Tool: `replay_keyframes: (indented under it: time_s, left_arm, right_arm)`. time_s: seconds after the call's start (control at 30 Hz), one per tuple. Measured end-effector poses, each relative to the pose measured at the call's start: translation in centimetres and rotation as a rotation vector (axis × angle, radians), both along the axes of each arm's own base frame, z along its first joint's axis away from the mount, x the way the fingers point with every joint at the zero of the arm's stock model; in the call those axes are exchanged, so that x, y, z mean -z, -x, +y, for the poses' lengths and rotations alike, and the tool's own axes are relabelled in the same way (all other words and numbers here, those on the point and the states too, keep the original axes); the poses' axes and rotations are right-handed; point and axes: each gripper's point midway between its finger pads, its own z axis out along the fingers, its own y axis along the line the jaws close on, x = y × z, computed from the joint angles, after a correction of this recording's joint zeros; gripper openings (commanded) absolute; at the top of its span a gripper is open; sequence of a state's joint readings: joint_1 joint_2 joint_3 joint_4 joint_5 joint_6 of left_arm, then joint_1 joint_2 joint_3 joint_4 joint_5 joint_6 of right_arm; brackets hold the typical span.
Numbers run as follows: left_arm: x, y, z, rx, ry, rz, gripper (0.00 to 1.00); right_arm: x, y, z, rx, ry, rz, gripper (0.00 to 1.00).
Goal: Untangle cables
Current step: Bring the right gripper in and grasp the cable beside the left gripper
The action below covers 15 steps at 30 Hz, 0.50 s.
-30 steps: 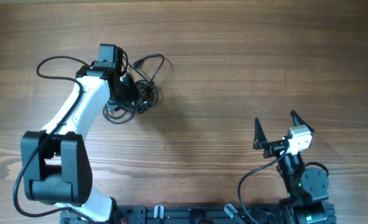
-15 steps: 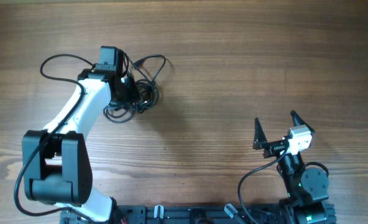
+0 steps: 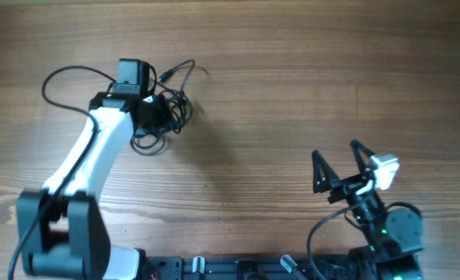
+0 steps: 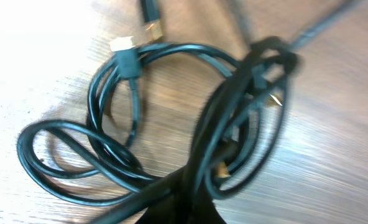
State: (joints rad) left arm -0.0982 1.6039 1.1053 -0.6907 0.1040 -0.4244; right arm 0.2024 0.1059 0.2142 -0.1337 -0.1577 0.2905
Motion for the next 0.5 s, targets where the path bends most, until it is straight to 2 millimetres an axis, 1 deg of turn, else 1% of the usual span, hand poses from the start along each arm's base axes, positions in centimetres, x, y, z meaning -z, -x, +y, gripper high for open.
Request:
replay_keyframes:
  time_s: [0.03, 0.1, 0.13, 0.2, 0.23, 0.27, 0.3, 0.33, 0.4, 0.47, 0.5]
  left_arm:
    - [-1.4, -0.1, -0.4, 0.01, 0.027, -0.038, 0.04]
    - [-3.3, 0.0, -1.4, 0.037, 0.082, -0.085, 0.04]
    - [-3.7, 0.0, -1.8, 0.053, 0.103, -0.094, 0.04]
    - [-4.6, 0.1, -3.6, 0.145, 0.179, -0.122, 0.04]
    - [-4.9, 0.2, -4.5, 0.197, 0.218, -0.131, 0.04]
    - [-5.3, 0.5, -5.4, 0.253, 0.262, -0.14, 0.04]
    - [-6.0, 0.9, -6.8, 0.335, 0.325, -0.159, 0.04]
    - [-6.4, 1.1, -7.5, 0.377, 0.356, -0.171, 0.04]
    - [-7.0, 1.5, -8.4, 0.44, 0.405, -0.189, 0.04]
    - [-7.4, 1.8, -9.0, 0.481, 0.439, -0.201, 0.04]
    - [-7.6, 1.9, -9.2, 0.493, 0.448, -0.205, 0.04]
  right_arm:
    - [-2.0, 0.2, 0.0, -0.003, -0.006, -0.009, 1.0]
    - [-4.9, 0.2, 0.4, -0.026, -0.001, -0.001, 1.0]
    - [-5.7, 0.0, 0.8, -0.047, 0.011, 0.024, 1.0]
    - [-6.7, -1.0, 1.9, -0.103, 0.045, 0.11, 1.0]
    - [-6.5, -1.4, 2.5, -0.131, 0.063, 0.179, 1.0]
    - [-6.0, -2.4, 3.3, -0.175, 0.092, 0.292, 1.0]
    - [-5.8, -3.0, 3.7, -0.194, 0.1, 0.342, 1.0]
    - [-5.4, -3.6, 4.2, -0.217, 0.105, 0.402, 1.0]
    - [-5.0, -5.0, 5.2, -0.263, 0.096, 0.465, 1.0]
    - [-3.9, -6.4, 6.9, -0.337, 0.037, 0.555, 0.99]
    - [-3.3, -6.8, 7.6, -0.368, 0.001, 0.594, 0.93]
